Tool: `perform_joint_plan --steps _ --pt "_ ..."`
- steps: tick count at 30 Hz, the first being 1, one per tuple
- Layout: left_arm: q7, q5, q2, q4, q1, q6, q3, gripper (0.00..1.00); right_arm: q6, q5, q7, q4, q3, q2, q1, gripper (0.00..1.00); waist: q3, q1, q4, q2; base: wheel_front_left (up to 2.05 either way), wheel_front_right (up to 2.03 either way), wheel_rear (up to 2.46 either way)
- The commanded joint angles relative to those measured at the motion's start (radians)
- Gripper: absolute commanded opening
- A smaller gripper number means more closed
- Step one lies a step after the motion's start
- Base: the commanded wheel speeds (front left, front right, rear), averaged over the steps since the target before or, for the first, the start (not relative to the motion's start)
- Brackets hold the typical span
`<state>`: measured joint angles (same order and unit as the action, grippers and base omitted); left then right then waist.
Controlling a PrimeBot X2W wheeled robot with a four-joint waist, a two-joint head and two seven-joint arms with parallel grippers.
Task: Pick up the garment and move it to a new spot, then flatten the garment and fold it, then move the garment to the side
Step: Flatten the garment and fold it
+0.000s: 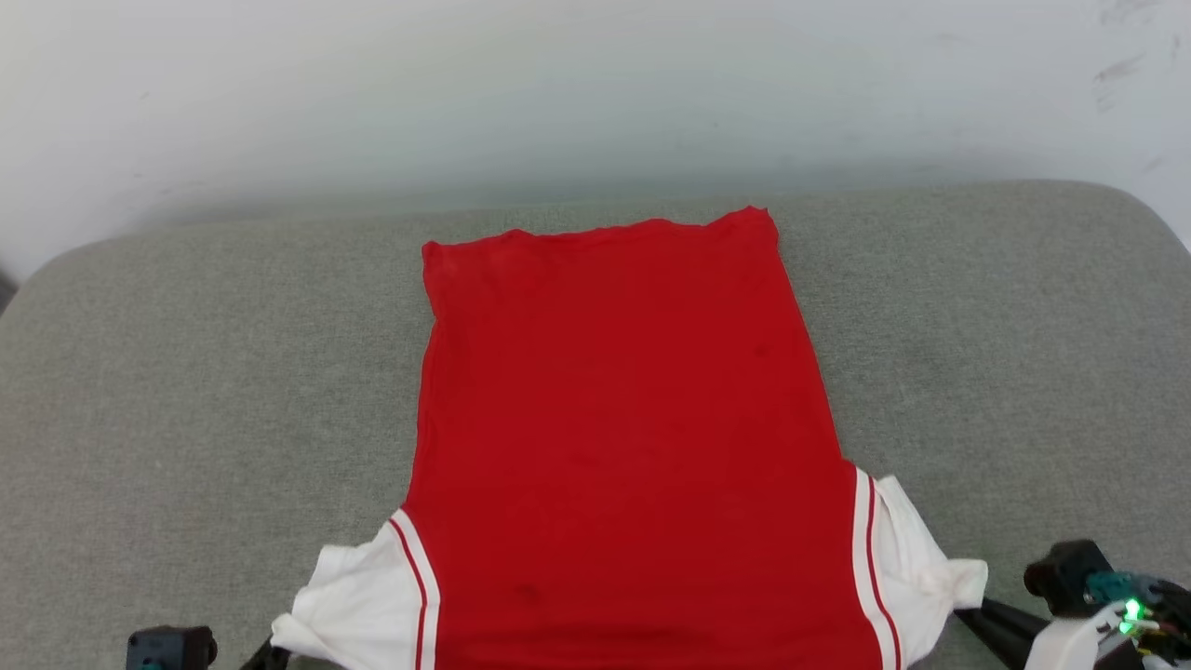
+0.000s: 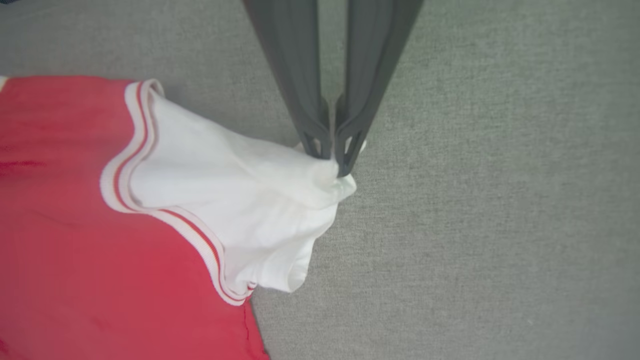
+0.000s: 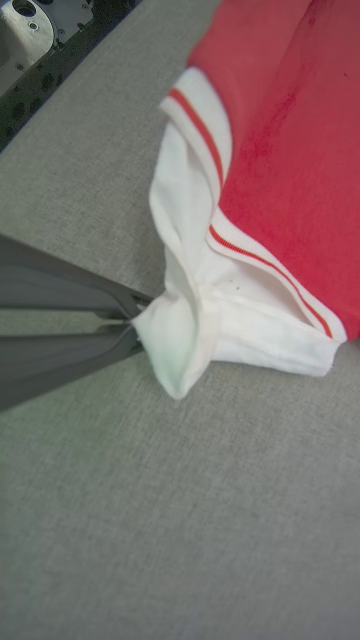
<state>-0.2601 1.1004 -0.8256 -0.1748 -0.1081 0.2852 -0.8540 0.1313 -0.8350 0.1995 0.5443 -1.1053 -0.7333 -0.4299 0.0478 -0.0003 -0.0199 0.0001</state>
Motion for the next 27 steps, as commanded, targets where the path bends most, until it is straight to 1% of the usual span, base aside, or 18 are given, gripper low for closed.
perform_joint_plan --steps 1,4,7,11,12,13,14,15,16,18,19,25,27 --pt "-0.007 0.002 0.01 0.008 0.042 0.01 0.028 0.0 -0.001 0.003 0.007 -0.008 0.023 -0.014 0.041 0.0 -0.015 0.0003 0.0 -0.0001 0.0 0.0 0.0" --pt "-0.007 -0.019 0.021 0.025 0.131 0.013 0.083 0.0 -0.001 0.01 0.005 -0.038 0.07 -0.023 0.151 0.0 -0.031 0.0003 0.003 -0.0001 0.0 0.0 0.0" --pt "-0.007 -0.045 0.035 0.034 0.189 0.015 0.12 0.0 -0.001 0.033 -0.011 -0.067 0.128 -0.017 0.232 0.0 -0.04 0.0003 0.003 -0.0001 0.0 0.0 0.0" --pt "-0.007 -0.071 0.048 0.041 0.23 0.007 0.152 0.0 -0.001 0.081 -0.04 -0.095 0.214 0.001 0.297 0.0 -0.039 0.0003 0.002 -0.0001 0.0 0.0 0.0" --pt "-0.007 -0.079 0.053 0.042 0.232 0.006 0.157 0.0 -0.001 0.084 -0.05 -0.102 0.241 0.012 0.306 0.02 -0.039 0.0003 0.002 -0.0001 0.0 0.0 0.0" --pt "-0.007 -0.083 0.058 0.043 0.234 0.003 0.159 0.0 -0.001 0.087 -0.064 -0.11 0.268 0.024 0.314 0.19 -0.04 0.0003 0.002 -0.0001 0.0 0.0 0.0" --pt "-0.007 -0.086 0.065 0.046 0.231 0.0 0.165 0.0 -0.001 0.101 -0.078 -0.12 0.29 0.032 0.315 0.29 -0.04 0.0003 0.004 -0.0001 0.0 0.0 0.0" --pt "-0.007 -0.088 0.069 0.046 0.227 -0.001 0.168 0.0 -0.001 0.109 -0.09 -0.131 0.316 0.04 0.316 0.5 -0.041 0.0003 0.005 -0.0001 0.0 0.0 0.0" --pt "-0.007 -0.093 0.072 0.046 0.223 -0.004 0.166 0.0 -0.001 0.114 -0.104 -0.141 0.341 0.049 0.318 1.0 -0.04 0.0003 0.007 -0.0001 0.0 0.0 0.0" --pt "-0.007 -0.1 0.082 0.049 0.208 -0.008 0.167 0.0 -0.001 0.136 -0.121 -0.17 0.393 0.059 0.313 1.0 -0.037 0.0003 0.01 -0.0001 0.0 0.0 0.0" --pt "-0.007 -0.108 0.085 0.051 0.201 -0.009 0.167 0.0 -0.001 0.128 -0.135 -0.184 0.427 0.066 0.312 1.0 -0.033 0.0003 0.012 -0.0001 0.0 0.0 0.0" --pt "-0.007 -0.146 0.101 0.091 0.168 -0.003 0.192 0.0 -0.001 0.204 -0.195 -0.321 0.626 0.043 0.229 1.0 0.013 0.0003 0.04 -0.0001 0.0 0.0 0.0" --pt "-0.007 -0.171 0.094 0.104 0.152 0.003 0.194 0.0 -0.001 0.235 -0.222 -0.374 0.706 0.041 0.182 1.0 0.037 0.0003 0.054 -0.0001 0.0 0.0 0.0"
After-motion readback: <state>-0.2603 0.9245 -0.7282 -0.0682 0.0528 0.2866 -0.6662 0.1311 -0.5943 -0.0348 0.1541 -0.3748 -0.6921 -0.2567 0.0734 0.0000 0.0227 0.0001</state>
